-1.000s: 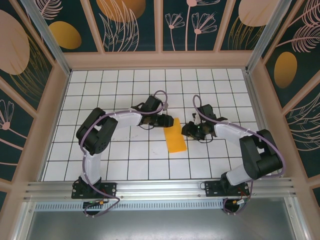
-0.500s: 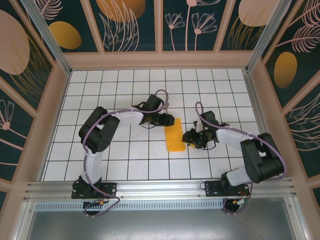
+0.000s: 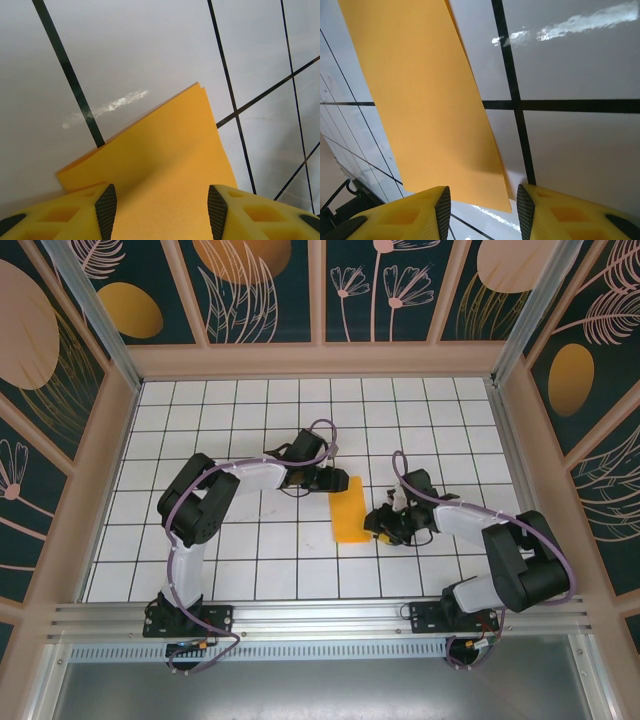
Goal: Fold a paper plane with a square sheet of paper (fold left side to right side)
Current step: Fold the triangle a second time at the center of the table.
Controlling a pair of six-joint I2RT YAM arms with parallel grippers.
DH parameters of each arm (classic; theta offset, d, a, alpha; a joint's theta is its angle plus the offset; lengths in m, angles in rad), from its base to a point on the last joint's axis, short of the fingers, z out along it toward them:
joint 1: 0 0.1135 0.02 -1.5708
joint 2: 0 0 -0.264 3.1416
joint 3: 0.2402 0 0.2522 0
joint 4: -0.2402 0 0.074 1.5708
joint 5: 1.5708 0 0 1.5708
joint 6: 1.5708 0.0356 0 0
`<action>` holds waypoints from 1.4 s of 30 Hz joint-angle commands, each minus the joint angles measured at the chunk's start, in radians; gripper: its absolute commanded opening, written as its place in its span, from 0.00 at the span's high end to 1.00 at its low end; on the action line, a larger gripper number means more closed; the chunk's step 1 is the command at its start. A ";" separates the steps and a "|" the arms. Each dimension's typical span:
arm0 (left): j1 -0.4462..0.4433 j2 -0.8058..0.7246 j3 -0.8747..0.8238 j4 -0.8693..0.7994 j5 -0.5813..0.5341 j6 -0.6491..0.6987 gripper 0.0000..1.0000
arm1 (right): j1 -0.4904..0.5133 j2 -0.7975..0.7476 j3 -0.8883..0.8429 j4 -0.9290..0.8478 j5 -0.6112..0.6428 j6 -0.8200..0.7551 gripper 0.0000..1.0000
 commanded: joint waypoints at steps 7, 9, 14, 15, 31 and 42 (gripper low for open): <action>0.005 0.011 -0.011 0.008 0.016 0.016 0.46 | 0.038 0.021 0.000 0.069 -0.024 0.059 0.57; 0.004 0.008 -0.015 0.008 0.016 0.016 0.46 | 0.038 0.023 0.007 0.089 -0.020 0.068 0.57; 0.005 0.006 -0.017 0.011 0.016 0.016 0.46 | 0.030 0.026 0.028 0.109 -0.005 0.068 0.57; 0.005 0.006 -0.017 0.011 0.018 0.016 0.46 | 0.027 0.027 0.028 0.122 -0.009 0.071 0.57; 0.006 -0.009 -0.031 0.041 0.037 0.023 0.46 | -0.049 0.120 0.076 0.251 -0.133 0.017 0.49; 0.017 -0.145 -0.038 0.065 0.009 0.066 0.35 | -0.079 0.207 0.096 0.306 -0.173 0.061 0.52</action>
